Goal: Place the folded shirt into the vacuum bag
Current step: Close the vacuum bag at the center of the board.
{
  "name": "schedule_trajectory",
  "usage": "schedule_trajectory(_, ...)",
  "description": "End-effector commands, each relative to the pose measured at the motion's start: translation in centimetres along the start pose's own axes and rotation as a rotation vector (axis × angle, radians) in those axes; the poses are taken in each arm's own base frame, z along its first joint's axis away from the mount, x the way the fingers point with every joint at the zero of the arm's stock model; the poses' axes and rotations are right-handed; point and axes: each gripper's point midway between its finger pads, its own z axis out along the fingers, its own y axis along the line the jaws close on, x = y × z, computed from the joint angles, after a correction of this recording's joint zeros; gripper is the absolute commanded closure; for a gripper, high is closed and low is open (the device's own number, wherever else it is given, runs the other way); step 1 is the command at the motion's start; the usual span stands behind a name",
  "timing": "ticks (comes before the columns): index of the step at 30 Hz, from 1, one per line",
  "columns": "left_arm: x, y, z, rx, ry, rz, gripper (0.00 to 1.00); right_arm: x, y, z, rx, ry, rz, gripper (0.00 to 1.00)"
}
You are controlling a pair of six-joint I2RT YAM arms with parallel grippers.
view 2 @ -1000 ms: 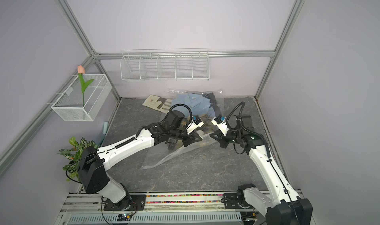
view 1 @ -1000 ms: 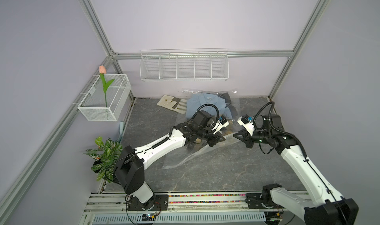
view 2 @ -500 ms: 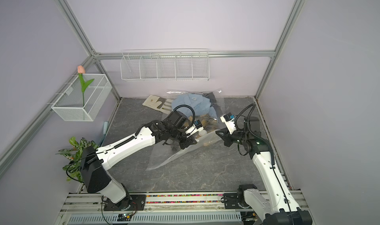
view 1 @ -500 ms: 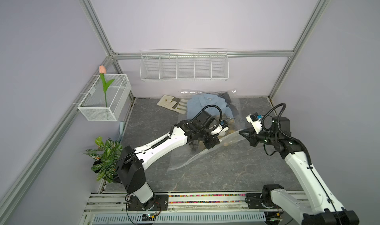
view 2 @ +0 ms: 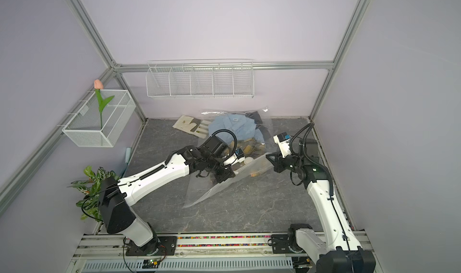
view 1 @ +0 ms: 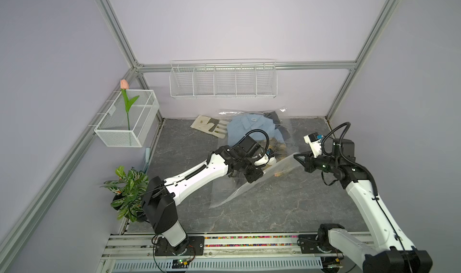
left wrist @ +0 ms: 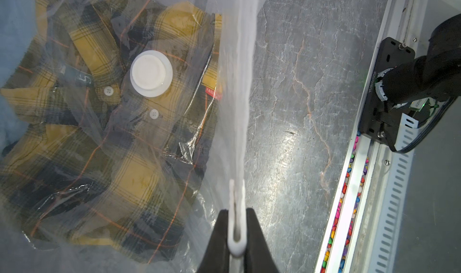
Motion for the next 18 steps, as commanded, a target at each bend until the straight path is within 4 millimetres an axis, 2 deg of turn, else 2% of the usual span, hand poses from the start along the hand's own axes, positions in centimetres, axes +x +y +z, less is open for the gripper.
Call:
schedule_trajectory(1,5.2,-0.5,0.0,0.022,0.198,-0.057,1.00,-5.2,-1.7,-1.7,0.110,-0.164,-0.073,0.93)
schedule_trajectory(6,1.2,-0.5,0.6,0.053,0.087,-0.059,1.00,-4.4,0.4,-1.2,0.046,-0.151,-0.108,0.93)
schedule_trajectory(9,-0.8,0.1,0.9,0.040,0.032,-0.073,1.00,-3.9,0.7,-1.3,0.034,-0.150,-0.102,0.93)
schedule_trajectory(13,-2.7,0.6,0.0,0.054,-0.081,-0.159,0.71,-3.4,0.3,-1.0,0.040,-0.139,-0.080,0.93)
schedule_trajectory(16,-3.3,0.7,-1.1,0.086,-0.200,-0.228,0.58,-3.5,0.2,-0.8,0.032,-0.148,-0.066,0.93)
schedule_trajectory(18,-3.8,0.7,-1.5,0.091,-0.279,-0.269,0.54,-3.7,0.3,-0.8,0.023,-0.156,-0.062,0.93)
